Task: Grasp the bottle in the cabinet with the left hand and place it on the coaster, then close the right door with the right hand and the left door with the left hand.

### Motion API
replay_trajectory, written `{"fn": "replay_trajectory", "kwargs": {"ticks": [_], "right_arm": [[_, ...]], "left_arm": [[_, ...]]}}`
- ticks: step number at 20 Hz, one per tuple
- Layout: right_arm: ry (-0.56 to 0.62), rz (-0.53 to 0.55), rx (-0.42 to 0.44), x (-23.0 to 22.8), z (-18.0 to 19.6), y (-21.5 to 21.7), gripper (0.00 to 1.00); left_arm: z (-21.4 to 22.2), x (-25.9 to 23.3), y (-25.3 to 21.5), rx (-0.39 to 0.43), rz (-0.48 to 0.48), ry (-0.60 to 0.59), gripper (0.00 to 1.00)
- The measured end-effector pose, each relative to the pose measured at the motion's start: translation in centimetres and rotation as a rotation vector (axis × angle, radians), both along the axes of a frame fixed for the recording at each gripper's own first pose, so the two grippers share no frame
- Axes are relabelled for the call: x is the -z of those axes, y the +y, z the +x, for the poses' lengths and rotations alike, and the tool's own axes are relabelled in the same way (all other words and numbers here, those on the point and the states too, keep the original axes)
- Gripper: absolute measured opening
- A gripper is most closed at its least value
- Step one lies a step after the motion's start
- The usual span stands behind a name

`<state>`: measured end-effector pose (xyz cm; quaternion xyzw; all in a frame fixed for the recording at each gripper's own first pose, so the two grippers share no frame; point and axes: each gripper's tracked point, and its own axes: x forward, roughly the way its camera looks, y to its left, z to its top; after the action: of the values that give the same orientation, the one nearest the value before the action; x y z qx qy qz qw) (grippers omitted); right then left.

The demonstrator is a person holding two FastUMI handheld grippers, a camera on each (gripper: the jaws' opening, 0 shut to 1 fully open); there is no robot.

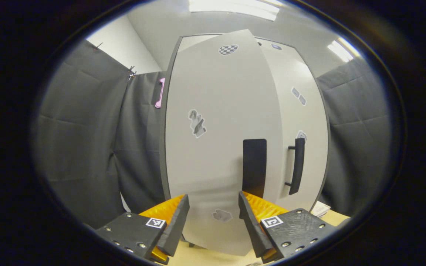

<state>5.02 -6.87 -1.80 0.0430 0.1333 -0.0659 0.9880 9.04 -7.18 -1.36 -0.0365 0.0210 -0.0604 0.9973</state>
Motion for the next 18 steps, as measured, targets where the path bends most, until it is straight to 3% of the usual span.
{"fn": "replay_trajectory", "kwargs": {"ticks": [4, 12, 18], "right_arm": [[-0.038, 0.006, -0.058, -0.9, 0.6, 1.3, 0.98], [-0.117, 0.039, -0.219, -3.0, 1.5, 5.0, 0.98], [-0.152, 0.025, -0.262, -4.4, 0.1, 7.3, 0.96]], "left_arm": [[-2.1, -0.5, 0.6, -0.022, 0.025, -0.013, 0.77], [-11.5, 0.6, 5.3, -0.143, 0.073, -0.001, 0.77], [-17.4, 1.2, 9.3, -0.200, 0.082, -0.003, 0.79]]}}
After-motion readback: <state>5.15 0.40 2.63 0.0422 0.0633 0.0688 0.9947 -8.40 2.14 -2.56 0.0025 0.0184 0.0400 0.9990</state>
